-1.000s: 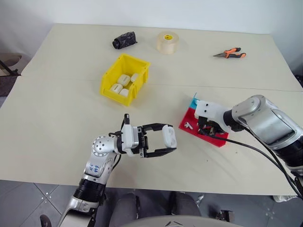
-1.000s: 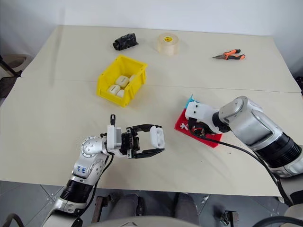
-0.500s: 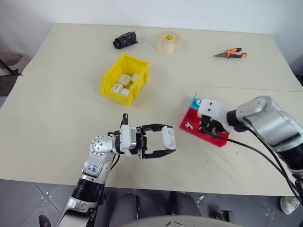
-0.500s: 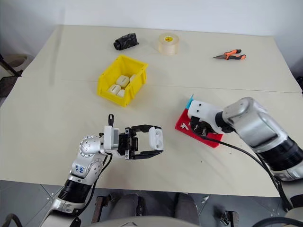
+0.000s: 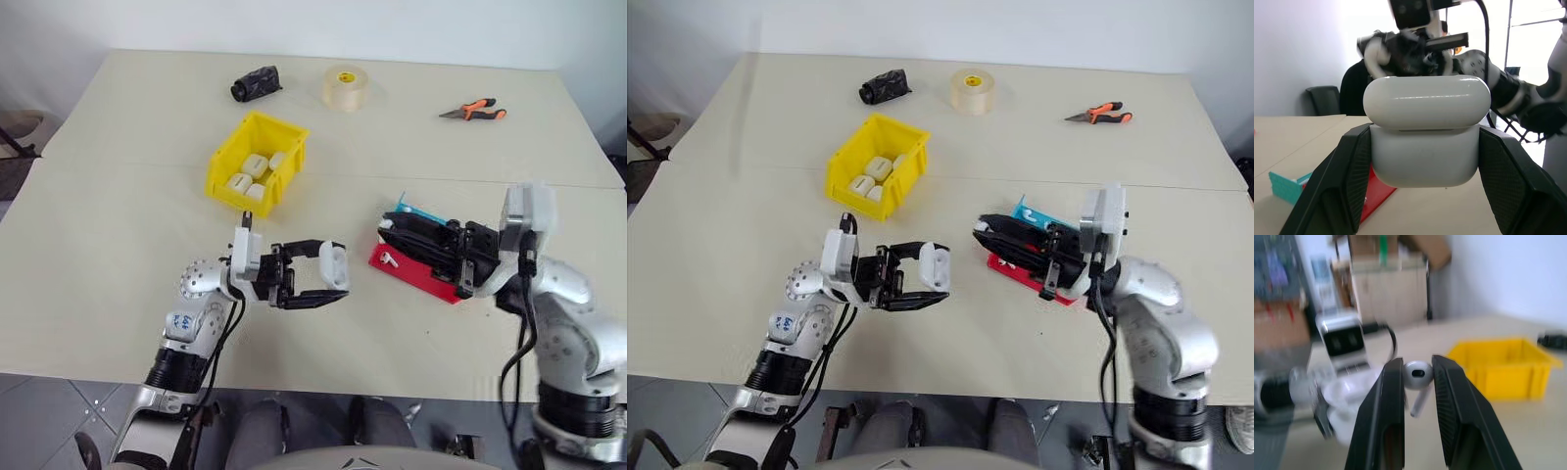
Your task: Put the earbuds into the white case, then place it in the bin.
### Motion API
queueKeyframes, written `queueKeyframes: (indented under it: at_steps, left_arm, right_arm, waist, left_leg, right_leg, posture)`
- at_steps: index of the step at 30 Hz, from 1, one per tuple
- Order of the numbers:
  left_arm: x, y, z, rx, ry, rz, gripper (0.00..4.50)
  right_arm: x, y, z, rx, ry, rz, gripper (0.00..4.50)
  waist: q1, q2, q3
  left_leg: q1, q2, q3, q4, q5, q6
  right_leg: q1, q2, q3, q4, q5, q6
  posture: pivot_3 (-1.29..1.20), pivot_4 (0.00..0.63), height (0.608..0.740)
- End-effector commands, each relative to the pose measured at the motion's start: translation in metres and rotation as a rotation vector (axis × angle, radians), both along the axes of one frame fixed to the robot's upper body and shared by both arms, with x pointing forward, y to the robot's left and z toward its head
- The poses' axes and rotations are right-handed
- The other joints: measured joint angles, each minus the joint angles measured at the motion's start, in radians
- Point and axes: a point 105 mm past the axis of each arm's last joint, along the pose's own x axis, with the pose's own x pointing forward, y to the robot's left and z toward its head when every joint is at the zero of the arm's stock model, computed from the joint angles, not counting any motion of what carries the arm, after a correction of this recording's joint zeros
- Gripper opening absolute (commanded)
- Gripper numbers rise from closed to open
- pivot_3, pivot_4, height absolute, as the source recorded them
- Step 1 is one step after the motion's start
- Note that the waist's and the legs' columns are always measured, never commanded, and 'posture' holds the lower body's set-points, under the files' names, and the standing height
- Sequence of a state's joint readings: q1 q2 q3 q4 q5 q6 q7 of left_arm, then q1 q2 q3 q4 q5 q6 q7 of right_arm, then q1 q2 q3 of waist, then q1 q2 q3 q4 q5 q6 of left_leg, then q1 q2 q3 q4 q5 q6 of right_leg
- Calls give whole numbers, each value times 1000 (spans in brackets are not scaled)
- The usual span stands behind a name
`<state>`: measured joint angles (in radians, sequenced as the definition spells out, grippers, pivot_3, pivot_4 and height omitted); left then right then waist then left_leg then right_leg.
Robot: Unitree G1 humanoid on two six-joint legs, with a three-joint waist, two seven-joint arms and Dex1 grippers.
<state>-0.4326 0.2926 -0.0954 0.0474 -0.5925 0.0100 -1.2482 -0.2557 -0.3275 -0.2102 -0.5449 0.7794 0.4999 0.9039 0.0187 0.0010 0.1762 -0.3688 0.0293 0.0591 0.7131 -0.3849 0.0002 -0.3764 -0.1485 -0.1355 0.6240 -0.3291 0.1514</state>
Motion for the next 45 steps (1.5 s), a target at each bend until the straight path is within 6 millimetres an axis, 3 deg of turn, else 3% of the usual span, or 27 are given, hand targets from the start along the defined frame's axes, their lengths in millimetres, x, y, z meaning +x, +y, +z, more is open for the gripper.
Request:
queueKeyframes:
  at_steps: [1, 9, 36, 40, 45]
  left_arm:
    - [-7, 2, 10, -15, -16, -47, 2944]
    - [-11, 1, 22, -27, -10, -71, 2944]
    - [-17, -8, 38, -70, -10, -83, 2944]
    - [-16, -10, 39, -73, -14, -86, 2944]
    - [-16, -10, 36, -72, -13, -74, 2944]
  right_arm:
    - [-15, 16, 13, 66, -76, 19, 466]
    - [-14, 37, -3, 114, -84, 10, 466]
    - [0, 34, -47, 6, -59, -18, 466]
    - [-9, 38, -48, -26, -12, 110, 1778]
    - [-2, 31, -41, -19, -25, 74, 3297]
  waist:
    - [-3, 0, 0]
    - [-3, 0, 0]
    - [-6, 0, 0]
    - [-5, 0, 0]
    - [-7, 0, 0]
  left_leg:
    - [0, 0, 0, 0, 0, 0]
    - [0, 0, -1, 0, 0, 0]
    - [1, 0, 0, 0, 0, 0]
    - [0, 0, -1, 0, 0, 0]
    - [1, 0, 0, 0, 0, 0]
  right_leg:
    - [0, 0, 0, 0, 0, 0]
    - [0, 0, 0, 1, 0, 0]
    - [0, 0, 0, 1, 0, 0]
    - [0, 0, 0, 0, 0, 0]
    - [0, 0, 0, 0, 0, 0]
  posture:
    - [0, 150, 740]
    - [0, 150, 740]
    - [0, 150, 740]
    - [0, 150, 740]
    - [0, 150, 740]
